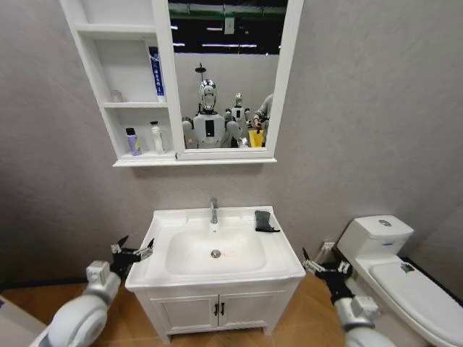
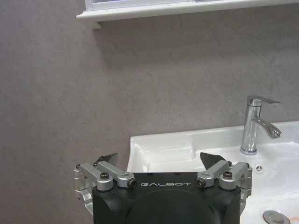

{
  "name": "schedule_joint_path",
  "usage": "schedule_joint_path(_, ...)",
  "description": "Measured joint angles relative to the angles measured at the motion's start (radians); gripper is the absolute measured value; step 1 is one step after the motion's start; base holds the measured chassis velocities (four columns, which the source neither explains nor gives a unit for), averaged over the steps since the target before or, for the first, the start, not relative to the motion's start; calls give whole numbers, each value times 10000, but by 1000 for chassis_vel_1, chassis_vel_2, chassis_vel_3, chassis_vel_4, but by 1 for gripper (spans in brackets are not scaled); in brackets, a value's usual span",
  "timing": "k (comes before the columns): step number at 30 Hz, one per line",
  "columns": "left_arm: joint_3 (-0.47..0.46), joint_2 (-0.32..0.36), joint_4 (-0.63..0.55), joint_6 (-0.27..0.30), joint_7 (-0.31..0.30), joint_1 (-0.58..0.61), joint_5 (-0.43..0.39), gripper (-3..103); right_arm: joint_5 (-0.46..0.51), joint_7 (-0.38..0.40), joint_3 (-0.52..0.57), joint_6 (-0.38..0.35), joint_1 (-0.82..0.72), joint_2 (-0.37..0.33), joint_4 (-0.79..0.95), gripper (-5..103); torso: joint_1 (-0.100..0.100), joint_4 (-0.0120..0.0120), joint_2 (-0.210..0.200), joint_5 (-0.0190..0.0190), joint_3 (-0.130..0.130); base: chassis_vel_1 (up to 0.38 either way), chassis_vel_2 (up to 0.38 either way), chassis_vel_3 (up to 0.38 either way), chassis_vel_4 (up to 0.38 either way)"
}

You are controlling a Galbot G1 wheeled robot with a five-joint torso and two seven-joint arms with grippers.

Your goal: Move facial cleanser and shampoo from washbasin to cabinet, then wipe washbasin with towel.

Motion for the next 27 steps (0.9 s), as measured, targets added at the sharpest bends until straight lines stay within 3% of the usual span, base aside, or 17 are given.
schedule_joint_path(2, 144, -567, -213, -386, 203, 700, 1014, 98, 1173, 19, -360, -924, 1065, -475, -514, 100, 0, 1, 0, -2, 0, 0, 0, 0, 0)
schedule_joint_path(3, 144, -567, -213, -386, 203, 700, 1014, 98, 1173, 19, -360, -924, 1065, -475, -514, 100, 0, 1, 0, -2, 0, 0, 0, 0, 0)
schedule_joint_path(5, 341, -963, -276, -811, 448, 1202, 2129, 98, 2443, -86, -980, -1715, 2458, -868, -1480, 100, -1, -5, 0, -2, 0, 0, 0, 0, 0)
schedule_joint_path(8, 457, -1260, -303, -1123, 551, 1387, 2457, 98, 2908, -206, -1601, -1998, 3626, -975, -2204, 100, 0, -4, -1, -2, 0, 0, 0, 0, 0)
schedule_joint_path(10, 514, -1365, -320, -1283, 625, 1443, 2494, 95, 3061, -238, -1923, -2074, 4162, -983, -2505, 100, 0, -2, -1, -5, 1, 0, 0, 0, 0)
schedule_joint_path(12, 606, -1520, -368, -1817, 909, 1537, 2511, 101, 3351, -269, -2739, -2239, 5295, -898, -3226, 100, 1, -1, -1, -7, 1, 0, 0, 0, 0)
schedule_joint_path(15, 629, -1552, -454, -2112, 1191, 1561, 2449, 99, 3451, -266, -3444, -2399, 6128, -724, -3889, 100, 1, -1, -1, -7, 1, 0, 0, 0, 0)
schedule_joint_path(27, 357, -1525, -641, -2226, 1414, 1566, 2143, 97, 3210, -766, -5757, -2551, 9156, 294, -7158, 100, 2, 1, -2, -10, 1, 0, 0, 0, 0)
